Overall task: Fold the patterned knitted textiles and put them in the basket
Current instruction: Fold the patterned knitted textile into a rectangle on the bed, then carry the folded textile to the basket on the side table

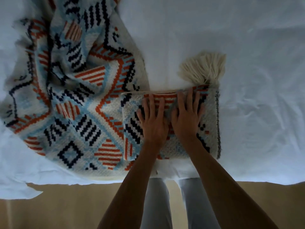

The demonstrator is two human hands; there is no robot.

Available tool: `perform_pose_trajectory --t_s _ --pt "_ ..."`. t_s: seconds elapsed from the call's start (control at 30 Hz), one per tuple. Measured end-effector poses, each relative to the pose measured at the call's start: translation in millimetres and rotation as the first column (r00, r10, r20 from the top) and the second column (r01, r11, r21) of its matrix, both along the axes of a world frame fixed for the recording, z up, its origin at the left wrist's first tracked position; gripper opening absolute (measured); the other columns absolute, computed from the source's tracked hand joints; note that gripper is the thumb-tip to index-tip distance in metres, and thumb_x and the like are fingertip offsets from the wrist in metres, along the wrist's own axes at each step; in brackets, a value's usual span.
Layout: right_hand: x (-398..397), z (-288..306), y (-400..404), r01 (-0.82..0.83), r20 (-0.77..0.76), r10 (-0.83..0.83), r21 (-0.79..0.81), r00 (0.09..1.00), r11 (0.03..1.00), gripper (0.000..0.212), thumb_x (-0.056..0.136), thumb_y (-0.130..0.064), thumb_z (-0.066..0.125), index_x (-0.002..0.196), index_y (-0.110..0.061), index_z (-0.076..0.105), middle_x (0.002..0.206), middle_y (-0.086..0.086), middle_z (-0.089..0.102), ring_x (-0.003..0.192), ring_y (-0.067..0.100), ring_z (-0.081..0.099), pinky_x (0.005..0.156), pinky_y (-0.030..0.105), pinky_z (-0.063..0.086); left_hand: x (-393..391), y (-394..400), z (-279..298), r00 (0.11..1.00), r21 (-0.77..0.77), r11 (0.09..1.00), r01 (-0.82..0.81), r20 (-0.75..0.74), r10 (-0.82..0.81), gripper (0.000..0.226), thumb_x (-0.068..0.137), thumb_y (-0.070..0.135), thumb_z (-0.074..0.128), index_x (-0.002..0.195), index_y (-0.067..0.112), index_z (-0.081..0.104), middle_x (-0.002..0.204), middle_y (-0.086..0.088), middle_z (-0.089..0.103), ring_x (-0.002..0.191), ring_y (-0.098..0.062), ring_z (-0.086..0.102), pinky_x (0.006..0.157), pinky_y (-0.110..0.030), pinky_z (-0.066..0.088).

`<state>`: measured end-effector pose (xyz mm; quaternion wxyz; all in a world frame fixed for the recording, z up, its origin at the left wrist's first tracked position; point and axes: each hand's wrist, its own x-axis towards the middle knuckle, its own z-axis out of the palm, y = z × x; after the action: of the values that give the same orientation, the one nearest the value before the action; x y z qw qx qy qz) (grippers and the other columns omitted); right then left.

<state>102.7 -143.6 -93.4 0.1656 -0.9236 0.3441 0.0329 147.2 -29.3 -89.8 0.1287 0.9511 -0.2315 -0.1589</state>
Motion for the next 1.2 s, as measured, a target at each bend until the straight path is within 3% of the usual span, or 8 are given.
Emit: perform_pose_trajectory --t_s 0.13,0.3,0.4,0.53,0.63,0.73,0.93,1.2 --pt "1.2 -3.1 -24.5 0.142 -0.084 -0.143 -0.02 0.986 0.99 0.057 0.1 -0.046 0.033 0.155 -0.031 0.023 0.164 0.01 0.009 0.151 0.032 0.003 0.119 0.056 0.006 15.8 9.7 -6.5 0.996 0.055 0.995 -0.086 0.043 0.084 0.055 0.102 0.045 0.031 0.155 0.03 0.023 0.165 -0.011 0.013 0.153 -0.028 0.007 0.12 -0.056 0.01" --pt "-29.7 -5.5 -52.5 0.401 -0.177 -0.381 0.096 0.908 0.911 0.063 0.099 -0.059 0.016 0.156 -0.034 0.002 0.165 0.01 -0.001 0.151 0.03 -0.002 0.119 0.056 0.008 34.2 50.2 -7.5 0.97 0.082 0.967 -0.241 0.057 0.237 0.057 0.103 0.045 0.027 0.157 0.031 0.013 0.166 -0.007 0.005 0.153 -0.028 0.001 0.12 -0.052 0.001" --pt "-51.7 -1.9 -49.0 0.396 -0.116 -0.381 0.156 0.917 0.905 0.066 0.101 -0.056 0.019 0.156 -0.026 0.002 0.164 0.01 0.008 0.151 0.027 0.008 0.118 0.05 0.016 27.4 61.2 -5.6 0.939 -0.06 0.938 -0.341 0.012 0.342 0.061 0.102 0.045 0.032 0.157 0.021 0.018 0.163 -0.013 0.018 0.148 -0.032 0.021 0.116 -0.045 0.021" --pt "-67.2 9.7 -37.2 0.494 0.02 -0.524 0.307 0.851 0.814 0.067 0.096 -0.048 0.049 0.151 -0.015 0.03 0.143 0.013 0.048 0.129 0.031 0.045 0.106 0.046 0.039 22.7 64.9 7.9 0.68 -0.22 0.644 -0.733 -0.275 0.68 0.063 0.087 0.051 0.06 0.139 0.017 0.049 0.12 -0.01 0.065 0.101 -0.027 0.064 0.082 -0.036 0.056" --pt "-69.1 20.9 -42.3 0.621 -0.085 -0.634 0.338 0.768 0.707 0.061 0.084 -0.063 0.058 0.118 -0.014 0.061 0.105 0.008 0.069 0.093 0.029 0.065 0.082 0.045 0.057 31.8 77.6 22.4 0.564 -0.229 0.527 -0.818 -0.493 0.662 0.047 0.079 0.056 0.068 0.106 0.018 0.066 0.084 0.006 0.069 0.068 -0.011 0.065 0.055 -0.024 0.052" --pt "-71.6 36.5 -50.7 0.686 -0.211 -0.671 0.421 0.711 0.594 0.063 0.075 -0.072 0.062 0.101 -0.014 0.07 0.088 0.004 0.07 0.08 0.025 0.066 0.069 0.035 0.055 37.5 92.8 35.8 0.487 -0.143 0.549 -0.823 -0.676 0.554 0.038 0.084 0.044 0.073 0.116 0.024 0.065 0.099 0.013 0.07 0.086 0.001 0.066 0.074 -0.02 0.051" --pt "-81.4 60.9 -51.1 0.64 -0.358 -0.549 0.582 0.755 0.501 0.074 0.063 -0.052 0.083 0.123 -0.016 0.058 0.111 0.004 0.066 0.099 0.028 0.064 0.086 0.043 0.056 21.6 104.1 55.5 0.431 -0.061 0.655 -0.753 -0.798 0.421 0.04 0.077 0.019 0.083 0.111 0.012 0.064 0.105 -0.005 0.073 0.091 -0.014 0.071 0.08 -0.03 0.059" --pt "-53.5 159.3 -51.5 0.515 -0.217 -0.502 0.621 0.837 0.591 0.057 0.066 -0.045 0.085 0.109 -0.011 0.069 0.098 0.004 0.07 0.082 0.021 0.066 0.07 0.03 0.055 37.3 86.2 140.9 0.623 -0.158 0.725 -0.67 -0.65 0.435 0.018 0.079 0.028 0.081 0.083 0.015 0.07 0.073 0.002 0.069 0.063 -0.016 0.064 0.059 -0.025 0.048"
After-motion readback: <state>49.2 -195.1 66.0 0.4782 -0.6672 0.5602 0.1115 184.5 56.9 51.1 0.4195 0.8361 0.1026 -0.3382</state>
